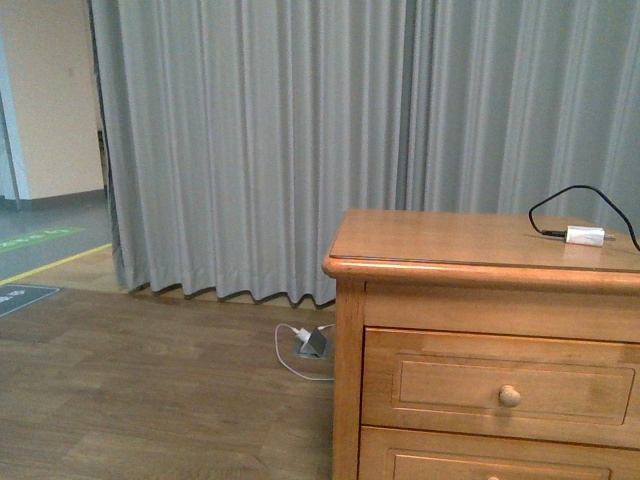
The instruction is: Place pink marker in drawer with both arms
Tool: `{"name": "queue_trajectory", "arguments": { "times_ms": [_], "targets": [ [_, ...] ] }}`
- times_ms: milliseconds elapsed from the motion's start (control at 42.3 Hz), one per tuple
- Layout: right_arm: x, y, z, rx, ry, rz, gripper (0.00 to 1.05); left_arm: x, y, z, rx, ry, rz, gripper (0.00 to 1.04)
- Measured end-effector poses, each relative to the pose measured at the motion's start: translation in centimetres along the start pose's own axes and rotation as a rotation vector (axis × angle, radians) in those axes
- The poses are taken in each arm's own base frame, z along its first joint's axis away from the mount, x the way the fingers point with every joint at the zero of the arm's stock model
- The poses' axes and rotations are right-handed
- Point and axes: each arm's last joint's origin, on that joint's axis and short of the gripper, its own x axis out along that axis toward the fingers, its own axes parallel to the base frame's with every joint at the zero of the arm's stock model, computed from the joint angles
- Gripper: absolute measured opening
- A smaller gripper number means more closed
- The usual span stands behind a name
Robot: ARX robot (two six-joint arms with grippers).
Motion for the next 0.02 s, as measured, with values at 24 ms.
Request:
{"name": "queue_trajectory", "arguments": {
  "times_ms": [24],
  "targets": [
    [0.00, 0.00, 0.00, 0.000, 0.000, 0.000, 0.96, 0.00, 0.00, 0.00, 0.000, 0.000, 0.000, 0.99]
  ]
}}
